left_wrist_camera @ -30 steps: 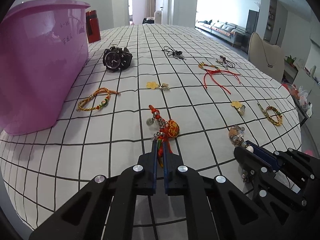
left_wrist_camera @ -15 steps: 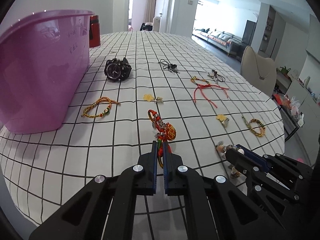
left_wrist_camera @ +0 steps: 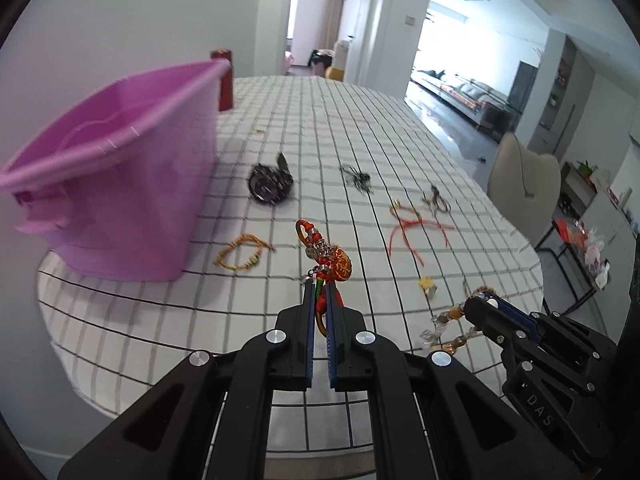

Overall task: Organize jewelry
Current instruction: 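Carry both bracelets over the pink tub with both tools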

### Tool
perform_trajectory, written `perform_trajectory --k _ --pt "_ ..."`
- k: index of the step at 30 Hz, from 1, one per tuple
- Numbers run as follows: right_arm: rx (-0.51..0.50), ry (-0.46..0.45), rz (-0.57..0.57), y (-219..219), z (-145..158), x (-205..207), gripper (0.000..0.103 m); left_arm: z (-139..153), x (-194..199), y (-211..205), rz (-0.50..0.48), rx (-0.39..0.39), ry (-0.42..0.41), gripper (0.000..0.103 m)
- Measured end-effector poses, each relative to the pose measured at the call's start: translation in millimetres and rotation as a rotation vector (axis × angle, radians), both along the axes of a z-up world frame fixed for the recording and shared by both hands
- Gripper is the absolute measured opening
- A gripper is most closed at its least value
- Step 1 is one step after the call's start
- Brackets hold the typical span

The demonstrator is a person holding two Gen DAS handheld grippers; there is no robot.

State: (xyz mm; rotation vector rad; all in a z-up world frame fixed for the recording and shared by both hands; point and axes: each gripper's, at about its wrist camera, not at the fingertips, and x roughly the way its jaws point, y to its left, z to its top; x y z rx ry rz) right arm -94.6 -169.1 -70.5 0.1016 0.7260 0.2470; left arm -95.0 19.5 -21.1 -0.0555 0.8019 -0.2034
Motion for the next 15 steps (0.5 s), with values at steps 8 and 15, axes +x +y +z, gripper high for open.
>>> perform_trajectory --k 8,15 --pt "0.014 -0.05 0.115 25.0 62.4 17.5 0.011 60.9 -4.8 30.1 0.09 -0.008 -0.057 0.005" --pt "0.047 -0.105 0.181 65.1 105.7 45.5 0.011 99.1 6.2 68.8 0.124 -0.011 -0.107 0.005"
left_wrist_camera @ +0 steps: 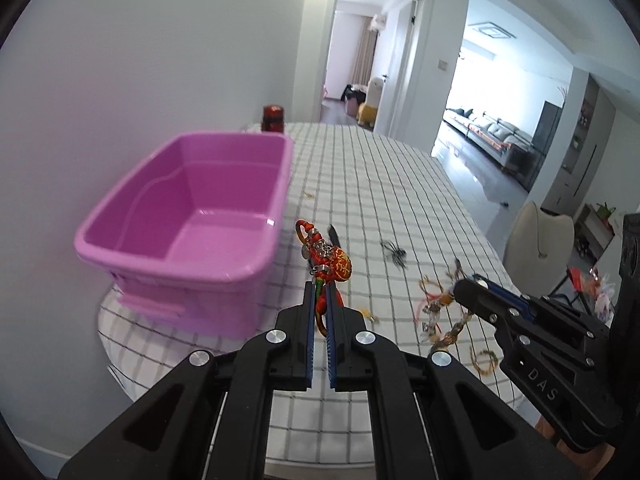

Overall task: Organize jewelry
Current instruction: 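Carry both bracelets over the pink tub with both tools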

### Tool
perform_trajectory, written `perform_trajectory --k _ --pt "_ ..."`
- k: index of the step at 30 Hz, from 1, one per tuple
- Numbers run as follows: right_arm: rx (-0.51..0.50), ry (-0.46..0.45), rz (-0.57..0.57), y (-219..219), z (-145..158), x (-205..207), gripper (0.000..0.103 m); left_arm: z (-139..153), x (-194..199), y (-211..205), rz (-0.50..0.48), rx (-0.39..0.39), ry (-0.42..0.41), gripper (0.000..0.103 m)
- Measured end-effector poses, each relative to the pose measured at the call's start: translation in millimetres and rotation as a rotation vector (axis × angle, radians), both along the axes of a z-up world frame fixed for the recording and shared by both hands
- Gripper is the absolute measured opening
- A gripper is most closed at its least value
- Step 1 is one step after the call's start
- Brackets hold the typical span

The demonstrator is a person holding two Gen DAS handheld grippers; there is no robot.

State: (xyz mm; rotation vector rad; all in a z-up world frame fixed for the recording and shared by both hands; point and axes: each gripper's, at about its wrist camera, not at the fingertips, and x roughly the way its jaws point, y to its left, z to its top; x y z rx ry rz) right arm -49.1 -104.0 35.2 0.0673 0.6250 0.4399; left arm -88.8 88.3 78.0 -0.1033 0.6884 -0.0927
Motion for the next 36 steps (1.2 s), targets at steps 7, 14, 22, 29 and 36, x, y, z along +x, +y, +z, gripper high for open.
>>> perform_trajectory --k 7,14,22,29,36 --pt "0.034 -0.065 0.045 64.9 43.2 44.5 0.011 27.7 37.6 60.8 0.029 0.008 -0.048 0.005" --pt "0.038 -0.075 0.061 132.9 55.7 97.3 0.011 26.9 86.8 122.8 0.053 0.017 -0.032 0.005" --pt "-0.017 -0.015 0.114 185.9 42.3 148.7 0.011 3.6 132.5 164.5 0.099 0.0 0.054 0.005" --pt "-0.085 0.129 0.165 208.8 11.2 183.9 0.011 -27.1 163.4 180.8 0.149 -0.023 0.178 0.005" --pt "-0.181 0.325 0.18 221.4 -19.0 222.3 0.011 -57.9 197.0 187.7 0.17 -0.038 0.347 0.006"
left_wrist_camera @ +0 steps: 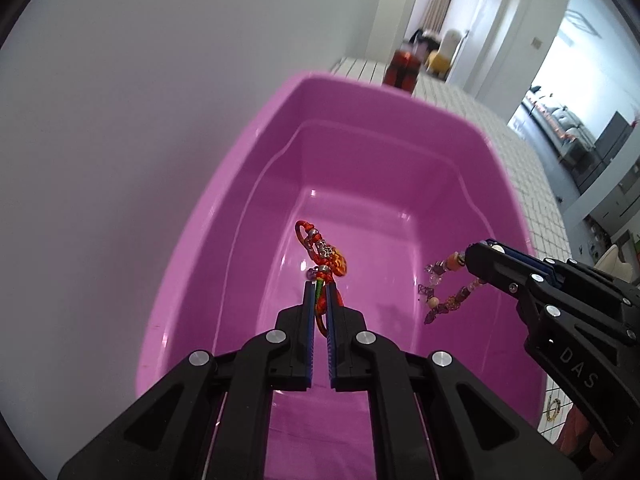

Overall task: Organize jewelry
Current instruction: 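Carry both bracelets over the pink tub with both tools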

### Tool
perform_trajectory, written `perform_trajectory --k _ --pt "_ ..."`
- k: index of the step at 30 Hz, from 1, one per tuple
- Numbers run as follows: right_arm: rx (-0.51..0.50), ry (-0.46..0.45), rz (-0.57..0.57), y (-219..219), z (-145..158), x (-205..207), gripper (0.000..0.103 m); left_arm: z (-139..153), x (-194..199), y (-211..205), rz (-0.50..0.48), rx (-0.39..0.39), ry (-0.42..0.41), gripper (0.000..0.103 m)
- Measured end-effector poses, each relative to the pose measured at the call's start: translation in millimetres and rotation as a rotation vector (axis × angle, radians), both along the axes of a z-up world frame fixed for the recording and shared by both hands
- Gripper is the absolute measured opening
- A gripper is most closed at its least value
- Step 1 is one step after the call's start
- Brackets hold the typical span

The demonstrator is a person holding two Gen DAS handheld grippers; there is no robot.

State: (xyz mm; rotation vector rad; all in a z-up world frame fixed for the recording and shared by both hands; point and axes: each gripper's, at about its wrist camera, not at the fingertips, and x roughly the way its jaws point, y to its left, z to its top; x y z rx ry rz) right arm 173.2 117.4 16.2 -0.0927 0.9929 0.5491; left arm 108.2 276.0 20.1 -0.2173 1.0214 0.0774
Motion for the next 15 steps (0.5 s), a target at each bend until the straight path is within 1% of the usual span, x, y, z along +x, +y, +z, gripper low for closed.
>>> perform_trajectory --k 3,7,10,15 --pt "-0.022 0.073 0.004 1.7 -12.1 7.5 0.011 -9.2 5.4 2.6 0.016 -0.023 0.058 0.006" --pt "-0.044 0.116 0.008 2.5 -24.0 10.8 0.011 -16.7 6.0 2.3 0.026 -0.017 0.098 0.006" --pt "-0.055 0.133 0.012 3.8 -31.5 19.2 0.011 -22.0 10.4 0.9 0.032 0.0 0.118 0.006" --pt "-0.073 0.134 0.03 8.1 -38.1 22.6 0.011 -28.3 13.7 -1.8 0.034 0.021 0.152 0.006"
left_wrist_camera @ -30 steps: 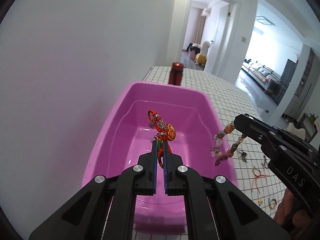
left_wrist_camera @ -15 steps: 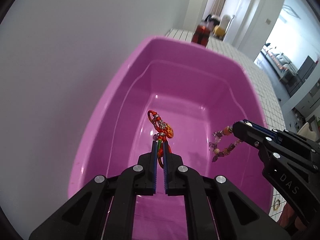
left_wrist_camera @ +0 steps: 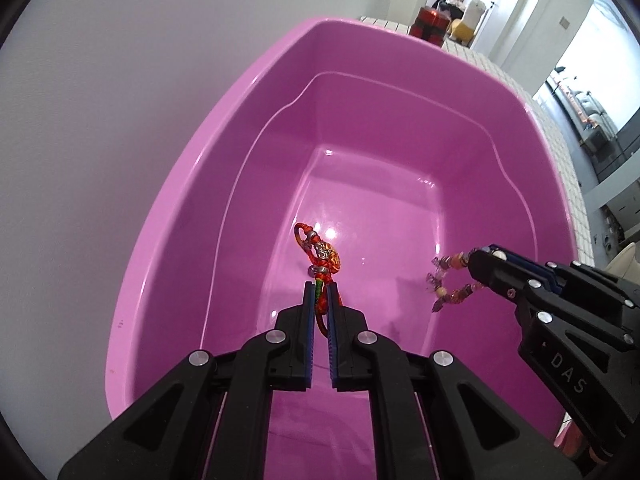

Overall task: Organize jewelry
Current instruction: 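Carry both bracelets over the pink tub with both tools, then open both tools to drop the bracelets into the pink tub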

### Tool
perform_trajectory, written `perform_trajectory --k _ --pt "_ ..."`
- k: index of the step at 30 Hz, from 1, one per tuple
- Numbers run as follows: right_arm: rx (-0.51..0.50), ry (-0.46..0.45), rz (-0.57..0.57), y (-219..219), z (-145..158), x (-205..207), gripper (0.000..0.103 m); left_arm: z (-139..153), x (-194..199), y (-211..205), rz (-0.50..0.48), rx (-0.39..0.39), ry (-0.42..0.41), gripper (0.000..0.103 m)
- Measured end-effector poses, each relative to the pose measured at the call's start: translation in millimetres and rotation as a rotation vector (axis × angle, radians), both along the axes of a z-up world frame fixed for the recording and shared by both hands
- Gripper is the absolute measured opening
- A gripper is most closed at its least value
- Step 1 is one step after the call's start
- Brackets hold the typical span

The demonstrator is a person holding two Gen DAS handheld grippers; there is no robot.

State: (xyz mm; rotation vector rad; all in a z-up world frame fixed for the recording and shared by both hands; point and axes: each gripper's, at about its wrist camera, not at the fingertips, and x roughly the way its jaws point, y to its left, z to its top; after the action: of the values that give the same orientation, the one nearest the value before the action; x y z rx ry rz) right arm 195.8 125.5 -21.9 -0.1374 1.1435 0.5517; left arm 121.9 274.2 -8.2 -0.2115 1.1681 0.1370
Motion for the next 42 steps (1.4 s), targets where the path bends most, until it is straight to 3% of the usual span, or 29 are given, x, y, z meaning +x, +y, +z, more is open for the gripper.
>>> perform_trajectory --k 3,5,6,7,9,10,12,28,42 --pt "0.0 0.0 0.003 0.6 0.4 1.7 0.014 -1.9 -1.1 1.9 0.014 0.007 0.017 0.01" --pt "0.002 -0.009 0.004 -0.3 5.1 -0.1 0.019 -1.4 -1.9 3.8 0.026 0.019 0.019 0.024" --pt "0.001 -0.021 0.004 -0.5 7.4 -0.5 0.022 0.3 -3.5 5.3 0.034 0.027 0.014 0.042" --pt "-0.001 -0.027 0.006 0.0 11.2 -1.7 0.024 3.4 -5.7 5.4 0.024 0.011 -0.003 0.048" --pt "-0.011 -0.049 0.005 0.2 16.2 -3.2 0.046 7.9 -7.5 1.4 0.006 0.01 -0.01 0.058" --pt "-0.009 -0.057 0.0 -0.4 18.2 -3.8 0.048 11.4 -9.5 -2.7 -0.001 0.042 -0.015 0.073" --pt "0.0 -0.062 -0.007 -3.0 21.1 -4.6 0.049 18.7 -13.8 -5.9 0.006 0.097 -0.053 0.088" --pt "0.052 -0.054 -0.072 -18.7 28.3 -24.7 0.06 28.9 -36.3 -0.8 0.01 0.116 -0.083 0.093" --pt "0.159 -0.145 -0.183 -45.0 47.8 -74.7 0.066 45.0 -67.8 -8.1 -0.055 0.146 -0.147 0.096"
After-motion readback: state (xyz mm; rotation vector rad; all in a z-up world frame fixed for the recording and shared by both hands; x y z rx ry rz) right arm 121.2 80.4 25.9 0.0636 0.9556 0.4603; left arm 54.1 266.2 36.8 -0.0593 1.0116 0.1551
